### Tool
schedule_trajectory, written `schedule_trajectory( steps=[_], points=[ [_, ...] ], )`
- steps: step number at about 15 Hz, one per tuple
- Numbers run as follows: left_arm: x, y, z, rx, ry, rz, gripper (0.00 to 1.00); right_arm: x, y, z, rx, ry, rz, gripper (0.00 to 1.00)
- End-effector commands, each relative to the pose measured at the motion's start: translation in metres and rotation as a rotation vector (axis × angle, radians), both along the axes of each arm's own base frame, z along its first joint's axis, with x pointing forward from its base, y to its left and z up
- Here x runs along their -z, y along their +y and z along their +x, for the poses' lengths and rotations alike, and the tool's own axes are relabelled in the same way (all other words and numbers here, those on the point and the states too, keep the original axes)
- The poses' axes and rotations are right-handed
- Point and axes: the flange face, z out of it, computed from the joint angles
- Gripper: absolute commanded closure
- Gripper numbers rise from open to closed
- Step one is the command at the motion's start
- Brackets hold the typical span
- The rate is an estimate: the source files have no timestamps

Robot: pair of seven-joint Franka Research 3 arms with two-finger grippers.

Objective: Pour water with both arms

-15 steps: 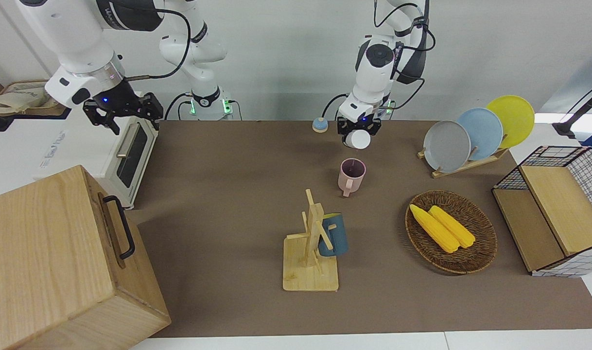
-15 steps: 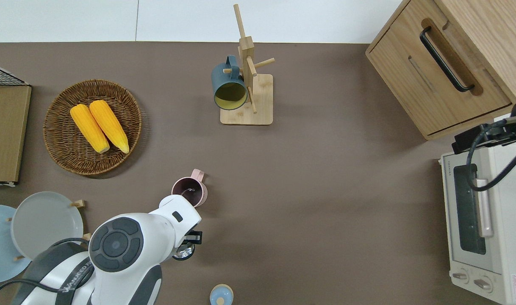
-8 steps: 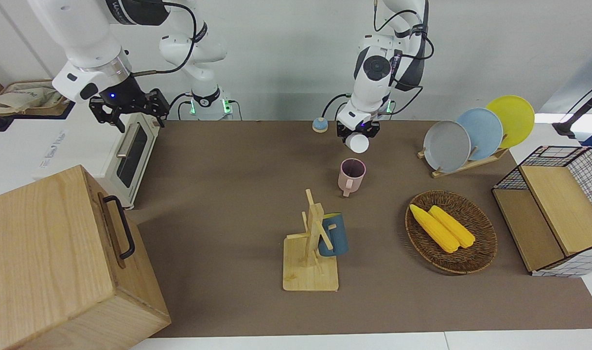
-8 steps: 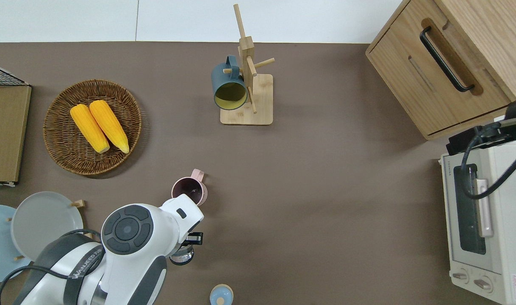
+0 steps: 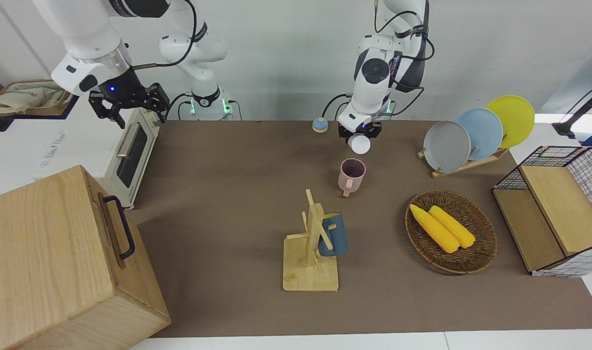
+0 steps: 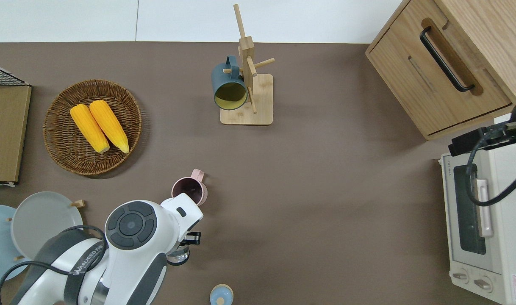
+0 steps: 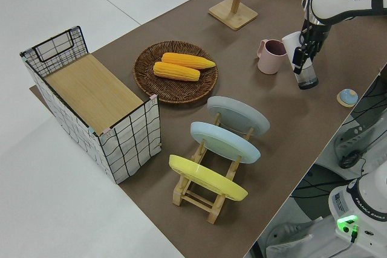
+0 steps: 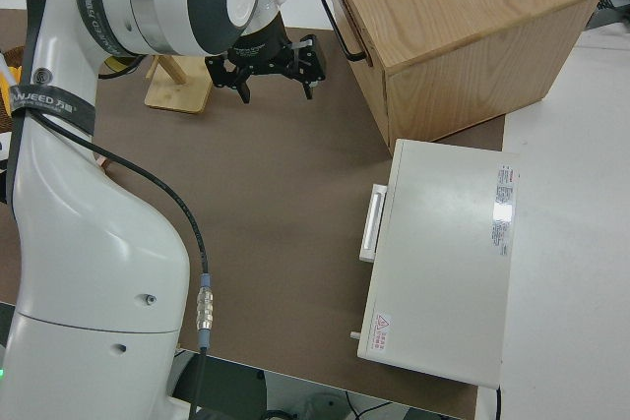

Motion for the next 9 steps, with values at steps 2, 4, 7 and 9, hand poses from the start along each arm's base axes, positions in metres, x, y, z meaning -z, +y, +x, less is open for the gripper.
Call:
schedule_trajectory(
  steps=[2, 4, 7, 9],
  points=[
    [-0.021, 0.0, 0.01, -0.009, 0.008, 0.024, 1.0, -0.001, 0.0, -0.005, -0.013, 0.001, 0.017, 0.011],
    [-0.027, -0.001, 0.012, -0.011, 0.014, 0.026, 1.0, -0.001, 0.0, -0.005, -0.013, 0.001, 0.017, 0.011],
    [-0.029, -0.001, 0.014, -0.014, 0.026, 0.029, 1.0, -0.001, 0.0, -0.005, -0.013, 0.001, 0.017, 0.011],
    [-0.025, -0.001, 0.014, -0.014, 0.032, 0.034, 1.0, -0.001, 0.0, -0.005, -0.013, -0.001, 0.017, 0.013]
  ],
)
